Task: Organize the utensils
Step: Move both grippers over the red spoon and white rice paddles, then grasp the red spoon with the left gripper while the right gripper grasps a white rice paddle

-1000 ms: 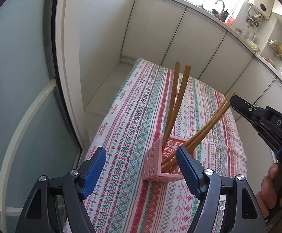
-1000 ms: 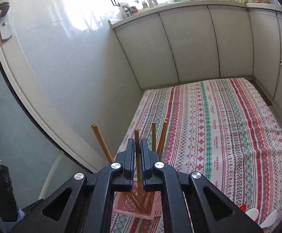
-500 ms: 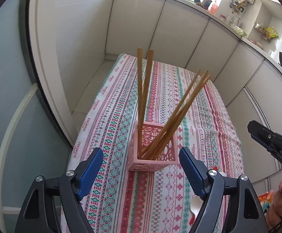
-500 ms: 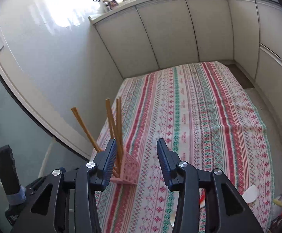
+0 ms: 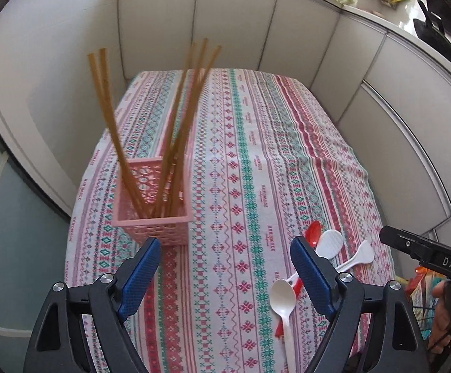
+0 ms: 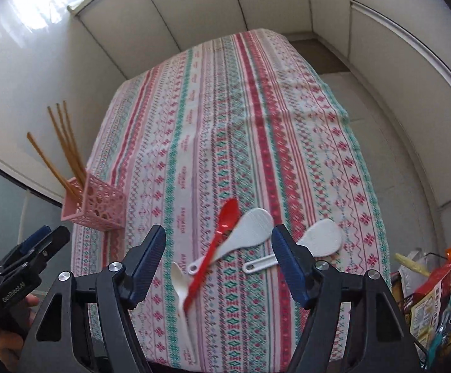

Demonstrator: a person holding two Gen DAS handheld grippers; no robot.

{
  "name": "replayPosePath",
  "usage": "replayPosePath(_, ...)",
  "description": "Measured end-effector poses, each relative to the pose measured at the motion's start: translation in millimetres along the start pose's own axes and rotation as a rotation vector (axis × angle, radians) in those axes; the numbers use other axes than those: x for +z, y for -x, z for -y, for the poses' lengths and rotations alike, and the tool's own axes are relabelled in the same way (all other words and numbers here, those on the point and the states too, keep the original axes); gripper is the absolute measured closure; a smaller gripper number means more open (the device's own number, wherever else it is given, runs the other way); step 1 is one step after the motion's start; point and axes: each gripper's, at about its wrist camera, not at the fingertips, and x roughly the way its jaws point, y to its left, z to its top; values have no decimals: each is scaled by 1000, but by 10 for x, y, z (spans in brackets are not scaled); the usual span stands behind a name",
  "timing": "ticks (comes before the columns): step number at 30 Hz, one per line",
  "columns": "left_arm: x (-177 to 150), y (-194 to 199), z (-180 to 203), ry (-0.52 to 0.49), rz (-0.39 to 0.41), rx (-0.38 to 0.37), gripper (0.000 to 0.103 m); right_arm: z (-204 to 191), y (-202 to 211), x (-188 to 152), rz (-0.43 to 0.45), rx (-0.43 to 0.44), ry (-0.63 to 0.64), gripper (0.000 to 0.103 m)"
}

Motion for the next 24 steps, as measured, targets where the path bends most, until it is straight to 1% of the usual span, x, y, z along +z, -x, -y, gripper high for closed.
replayPosePath(6,-50,-478,368,-48,-140,-52,17,481,-168,5,-85,-39,-84,30)
replayPosePath(9,-85,-724,527,-67,-192,-62,17,668,-261,15,-119,-39,-136,30)
replayPosePath(12,-97,-962,666,-93,-230,-77,19,844,-361,14,-158,-66,-173,30)
replayPosePath(14,-87,-1087,759,-107,-244,-99,26,927,-397,15,-167,-83,-181,30)
replayPosePath(16,-69,-1191,844,-115,-251,-124,41,1002,-401,24,-171,-89,-192,30)
replayPosePath(17,-43,-1247,887,-119,-254,-131,44,1046,-399,29,-170,-88,-203,30)
replayPosePath(19,-15,-1352,953,-121,-264,-143,58,1117,-403,44,-174,-83,-227,30)
replayPosePath(21,6,-1449,1008,-120,-276,-153,66,1181,-423,57,-182,-67,-249,30)
replayPosePath(24,22,-1543,1071,-129,-290,-154,68,1232,-471,67,-199,-53,-265,30)
